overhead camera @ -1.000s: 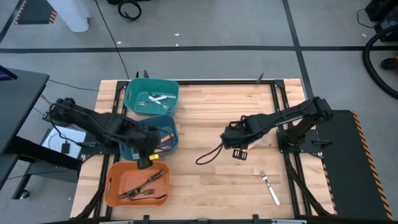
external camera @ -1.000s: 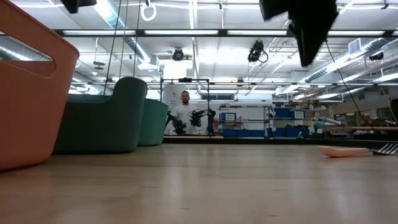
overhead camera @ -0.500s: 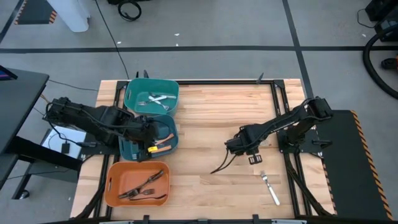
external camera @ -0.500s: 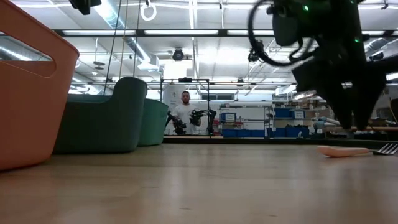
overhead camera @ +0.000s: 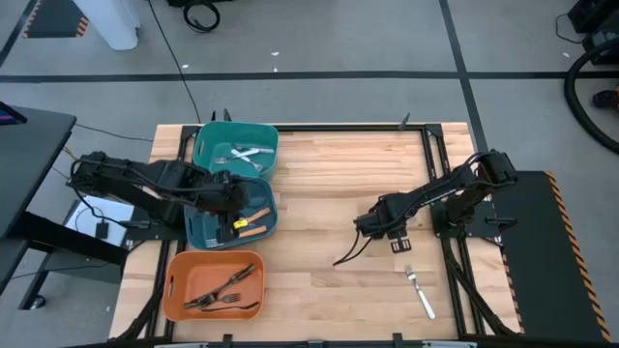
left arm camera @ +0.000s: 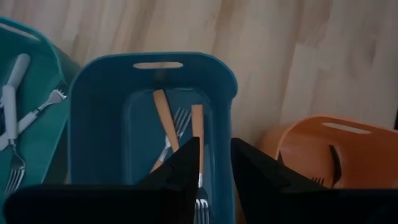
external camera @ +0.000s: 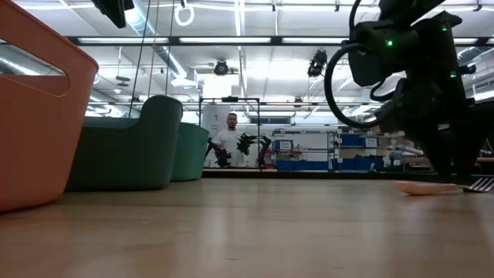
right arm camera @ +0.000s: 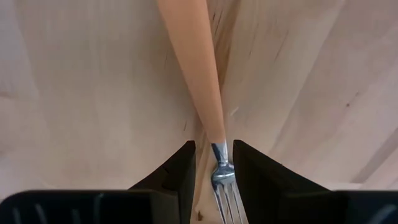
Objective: Sort silverware by color (type)
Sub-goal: Put the orange fork into the blue bin
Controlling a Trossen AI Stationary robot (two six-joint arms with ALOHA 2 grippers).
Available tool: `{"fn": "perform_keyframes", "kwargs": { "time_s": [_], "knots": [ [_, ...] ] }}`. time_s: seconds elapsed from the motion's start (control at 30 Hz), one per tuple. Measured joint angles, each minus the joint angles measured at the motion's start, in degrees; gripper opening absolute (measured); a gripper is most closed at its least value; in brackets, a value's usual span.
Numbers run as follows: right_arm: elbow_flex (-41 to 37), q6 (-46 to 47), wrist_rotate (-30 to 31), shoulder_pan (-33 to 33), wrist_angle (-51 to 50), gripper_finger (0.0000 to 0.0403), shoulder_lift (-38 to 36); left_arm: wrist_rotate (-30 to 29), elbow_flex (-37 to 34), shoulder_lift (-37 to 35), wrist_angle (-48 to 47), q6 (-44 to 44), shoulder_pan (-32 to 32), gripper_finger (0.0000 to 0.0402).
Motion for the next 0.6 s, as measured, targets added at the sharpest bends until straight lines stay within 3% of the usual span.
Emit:
{"fn": "perform_keyframes", "kwargs": {
  "time_s": [0.27, 0.4, 0.6],
  "knots": [
    [-3.6, -0.2, -3.2, -2.7, 4.9, 0.0115, 0.0, 0.0, 0.0, 0.0, 0.0, 3.5, 3.0, 0.01],
    [-5.5, 0.0, -7.6, -4.7, 7.7, 0.0109, -0.4, 0.0, 0.0, 0.0, 0.0, 3.6, 4.2, 0.01],
    [-6.3, 3.0, -8.8, -7.3, 8.9, 0.0072, -0.4, 0.0, 0.0, 0.0, 0.1, 3.6, 5.1, 0.01]
  ]
}}
